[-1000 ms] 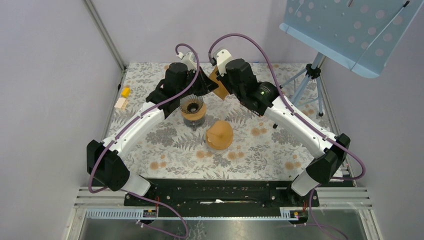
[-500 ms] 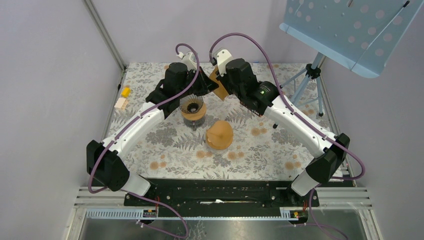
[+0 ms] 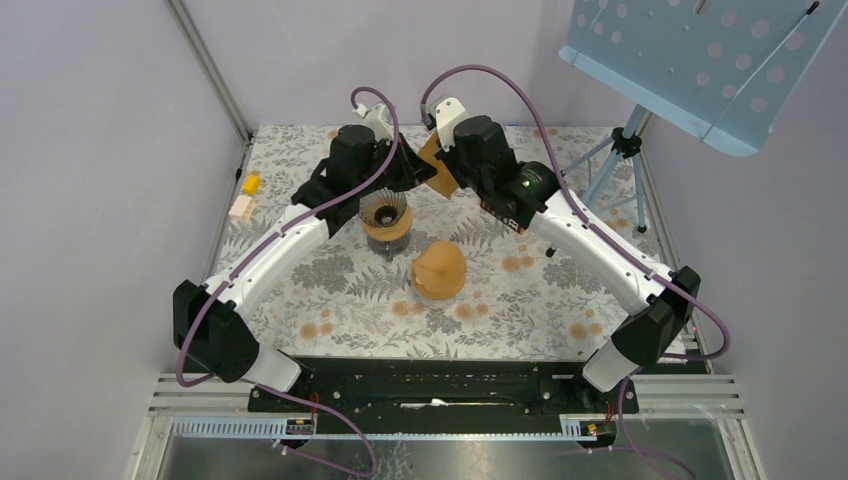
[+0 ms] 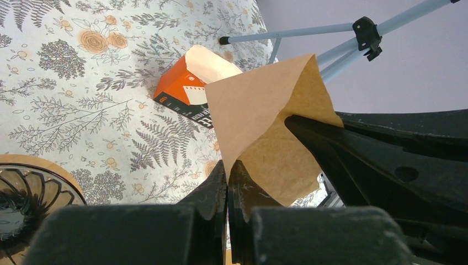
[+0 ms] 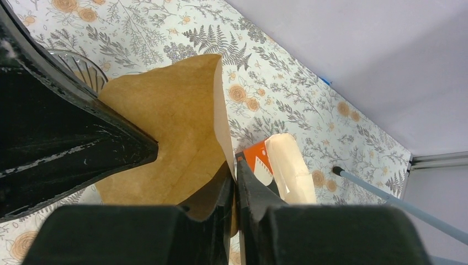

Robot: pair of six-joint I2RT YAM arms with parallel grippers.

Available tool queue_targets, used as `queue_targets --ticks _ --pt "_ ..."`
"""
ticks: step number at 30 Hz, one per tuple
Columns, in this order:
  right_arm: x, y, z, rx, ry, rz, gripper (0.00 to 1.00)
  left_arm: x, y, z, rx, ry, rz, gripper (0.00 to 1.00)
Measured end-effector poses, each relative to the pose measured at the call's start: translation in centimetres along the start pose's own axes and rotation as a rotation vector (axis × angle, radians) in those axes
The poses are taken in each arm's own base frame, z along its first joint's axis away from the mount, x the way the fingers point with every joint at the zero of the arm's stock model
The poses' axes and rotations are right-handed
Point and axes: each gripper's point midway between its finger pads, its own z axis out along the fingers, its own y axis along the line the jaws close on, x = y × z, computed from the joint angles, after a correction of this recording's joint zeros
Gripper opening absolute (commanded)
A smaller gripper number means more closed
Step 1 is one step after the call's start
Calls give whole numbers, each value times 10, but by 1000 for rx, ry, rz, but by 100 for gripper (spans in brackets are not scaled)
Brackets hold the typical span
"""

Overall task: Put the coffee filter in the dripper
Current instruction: Place the coffee filter in the coffee dripper.

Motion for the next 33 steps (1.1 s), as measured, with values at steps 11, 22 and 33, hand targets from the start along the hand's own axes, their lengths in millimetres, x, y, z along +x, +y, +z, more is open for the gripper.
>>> queue_targets --ticks 11,22,33 --pt "-2 -9 -4 17 -7 -6 19 -4 0 -4 -4 -18 35 0" --pt "-4 -17 -8 30 -17 3 32 -7 1 -5 -11 -27 67 0" --pt "-8 8 -21 -162 -63 7 71 -10 8 -9 -21 -33 189 0"
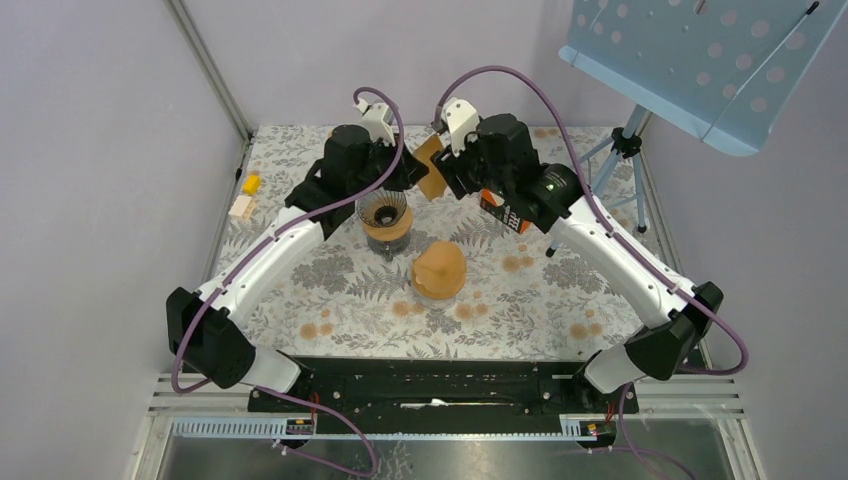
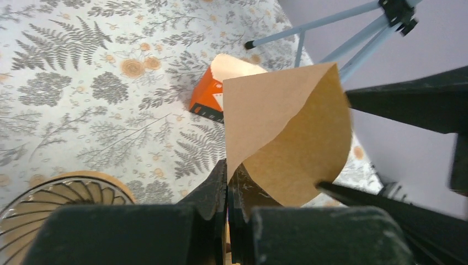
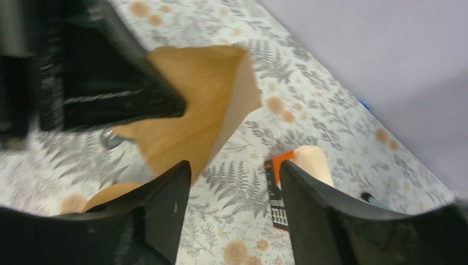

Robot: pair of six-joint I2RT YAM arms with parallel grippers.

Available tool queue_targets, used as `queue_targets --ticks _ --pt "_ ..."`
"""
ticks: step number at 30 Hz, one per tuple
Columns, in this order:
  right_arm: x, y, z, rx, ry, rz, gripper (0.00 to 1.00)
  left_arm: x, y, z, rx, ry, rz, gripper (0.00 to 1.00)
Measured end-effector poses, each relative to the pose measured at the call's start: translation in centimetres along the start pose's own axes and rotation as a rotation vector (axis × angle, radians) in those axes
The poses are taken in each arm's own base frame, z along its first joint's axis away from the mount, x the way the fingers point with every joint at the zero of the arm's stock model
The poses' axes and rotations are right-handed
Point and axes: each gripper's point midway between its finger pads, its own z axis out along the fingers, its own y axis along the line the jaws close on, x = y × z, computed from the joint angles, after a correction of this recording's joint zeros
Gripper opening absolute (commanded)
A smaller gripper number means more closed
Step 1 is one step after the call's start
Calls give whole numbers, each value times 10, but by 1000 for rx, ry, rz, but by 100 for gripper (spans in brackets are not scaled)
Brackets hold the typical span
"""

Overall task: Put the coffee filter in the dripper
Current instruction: Place the coffee filter in the coffee dripper.

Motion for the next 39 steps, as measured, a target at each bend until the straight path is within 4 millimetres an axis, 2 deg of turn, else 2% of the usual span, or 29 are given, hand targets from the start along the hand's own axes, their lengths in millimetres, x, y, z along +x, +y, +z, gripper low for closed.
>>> queue_targets --ticks 5,9,13,16,21,27,34,39 --pt "-2 32 -18 -196 -39 -18 78 12 22 -8 -37 72 161 0" --pt "-8 50 -37 -332 -87 -27 80 15 48 -26 -56 169 304 0" --pt "-9 54 -50 -404 -116 -17 80 0 71 -50 -73 234 462 0" --pt "-4 53 -54 -426 -117 -7 80 -3 84 -64 -84 300 582 3" --pt "11 52 -50 -445 -90 8 80 19 102 -81 -27 500 801 5" --pt "29 48 -43 -452 -53 41 80 45 125 -79 81 726 949 7" --pt "41 37 -42 -435 -41 85 80 45 134 -64 152 822 1073 11" --pt "43 34 -44 -434 -52 98 80 57 137 -55 184 888 1107 19"
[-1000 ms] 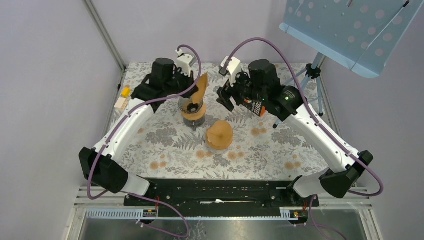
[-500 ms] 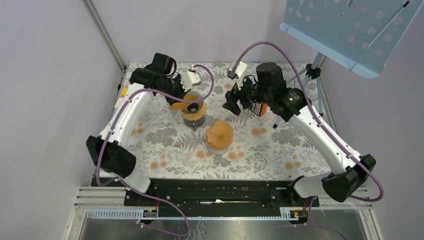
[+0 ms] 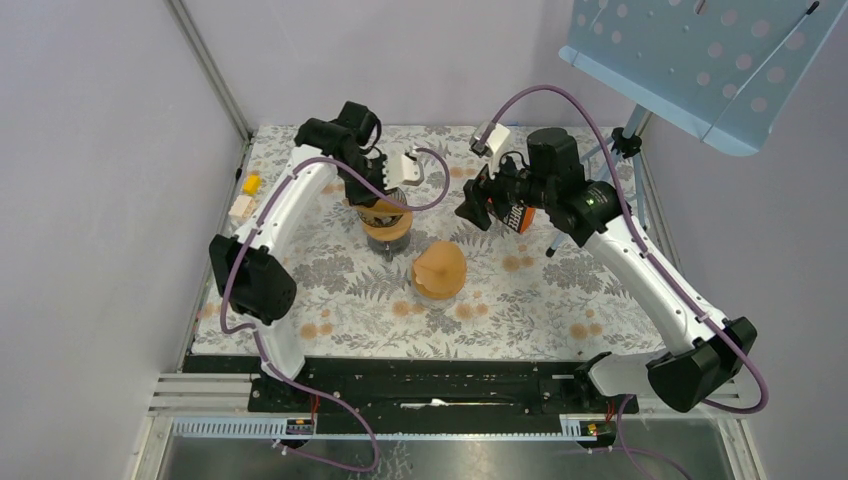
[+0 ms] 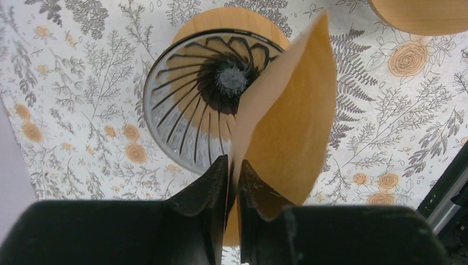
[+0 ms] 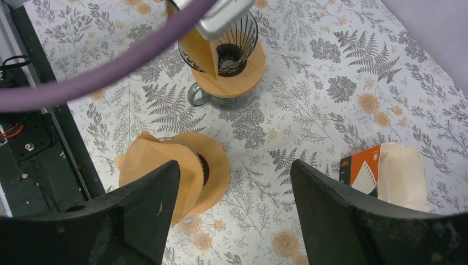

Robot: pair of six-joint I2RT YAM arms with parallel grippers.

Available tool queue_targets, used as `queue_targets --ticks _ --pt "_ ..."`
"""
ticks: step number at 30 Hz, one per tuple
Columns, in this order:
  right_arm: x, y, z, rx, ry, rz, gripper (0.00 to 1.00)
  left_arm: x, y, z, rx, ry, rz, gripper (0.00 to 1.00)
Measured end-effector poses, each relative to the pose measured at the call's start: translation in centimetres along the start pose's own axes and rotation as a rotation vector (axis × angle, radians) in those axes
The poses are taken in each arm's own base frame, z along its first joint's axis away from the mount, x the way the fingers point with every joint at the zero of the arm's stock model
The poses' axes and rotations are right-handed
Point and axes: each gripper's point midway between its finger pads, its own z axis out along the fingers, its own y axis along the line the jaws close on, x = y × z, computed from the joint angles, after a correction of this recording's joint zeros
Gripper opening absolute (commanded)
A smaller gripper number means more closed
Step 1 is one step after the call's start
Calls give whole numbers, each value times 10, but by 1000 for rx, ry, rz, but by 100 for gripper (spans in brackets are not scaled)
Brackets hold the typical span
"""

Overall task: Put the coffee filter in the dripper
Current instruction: Place the coffee filter in the coffee dripper.

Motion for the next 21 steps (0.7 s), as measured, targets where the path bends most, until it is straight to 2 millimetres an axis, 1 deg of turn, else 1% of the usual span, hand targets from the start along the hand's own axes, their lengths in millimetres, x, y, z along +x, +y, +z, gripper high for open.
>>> queue_targets --ticks 1,3,7,10,13,16,21 --pt "0 0 0 0 -4 2 80 0 0 4 7 5 2 21" --pt "0 -2 0 3 -9 9 80 0 1 10 14 16 1 30" --pt "6 -5 2 13 -5 47 80 -3 9 10 -26 8 -23 47" --pt "4 -9 2 28 -16 74 80 -2 13 11 -61 -7 -44 55" --pt "1 -12 2 38 -28 93 80 2 14 9 -79 -12 -83 61" --pt "-1 -14 5 43 -39 117 80 8 21 2 -109 -31 -140 66" --pt "5 -18 19 40 -26 179 79 24 30 -10 -137 -64 -253 71"
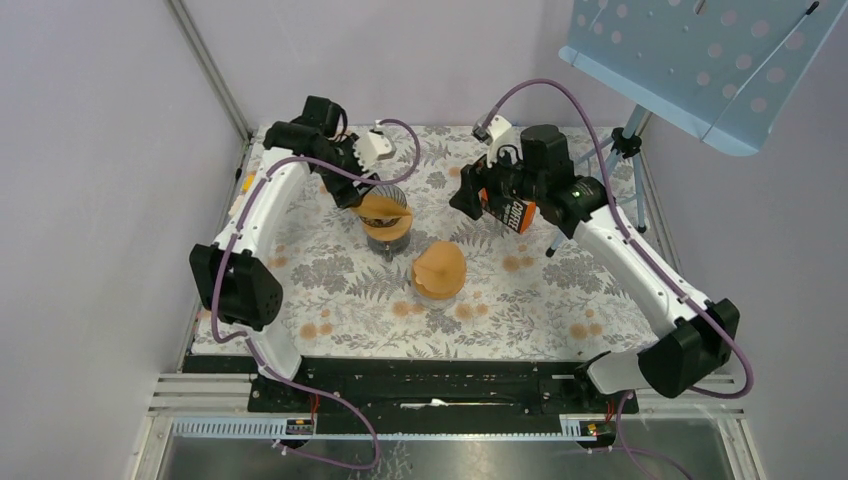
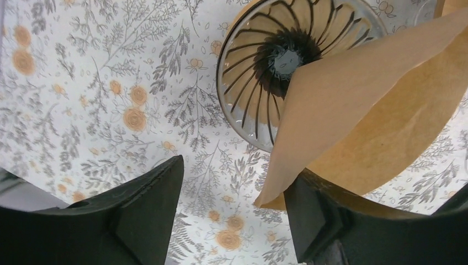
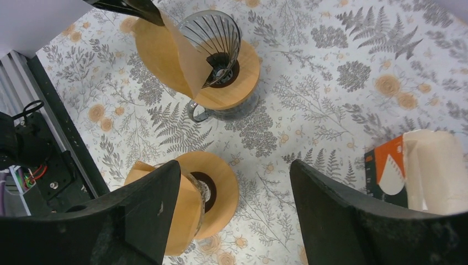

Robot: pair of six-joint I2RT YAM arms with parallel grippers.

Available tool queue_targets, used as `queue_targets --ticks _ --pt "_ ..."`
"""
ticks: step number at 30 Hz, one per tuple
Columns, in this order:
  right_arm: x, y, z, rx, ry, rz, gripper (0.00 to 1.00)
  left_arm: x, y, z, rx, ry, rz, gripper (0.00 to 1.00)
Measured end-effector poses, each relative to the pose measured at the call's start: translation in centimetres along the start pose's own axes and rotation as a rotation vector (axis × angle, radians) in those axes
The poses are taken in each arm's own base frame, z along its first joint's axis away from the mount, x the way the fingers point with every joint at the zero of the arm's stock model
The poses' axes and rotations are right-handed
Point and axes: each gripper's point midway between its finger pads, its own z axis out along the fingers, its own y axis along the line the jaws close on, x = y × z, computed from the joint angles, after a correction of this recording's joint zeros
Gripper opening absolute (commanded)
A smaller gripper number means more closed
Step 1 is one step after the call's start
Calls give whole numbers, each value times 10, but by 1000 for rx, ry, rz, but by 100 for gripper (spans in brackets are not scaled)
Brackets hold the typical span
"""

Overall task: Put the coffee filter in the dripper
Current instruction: Place the coffee filter in the coffee dripper.

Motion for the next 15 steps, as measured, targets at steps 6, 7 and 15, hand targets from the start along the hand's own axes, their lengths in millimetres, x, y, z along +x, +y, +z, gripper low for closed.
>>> queue_targets --ticks 6,7,15 --pt "19 -7 28 -7 66 107 79 18 3 -3 20 -25 -124 73" --pt "21 -7 32 -9 77 121 79 21 3 -2 28 -29 -145 73" --pt "17 17 72 -62 117 131 79 35 -3 0 71 -66 -286 72"
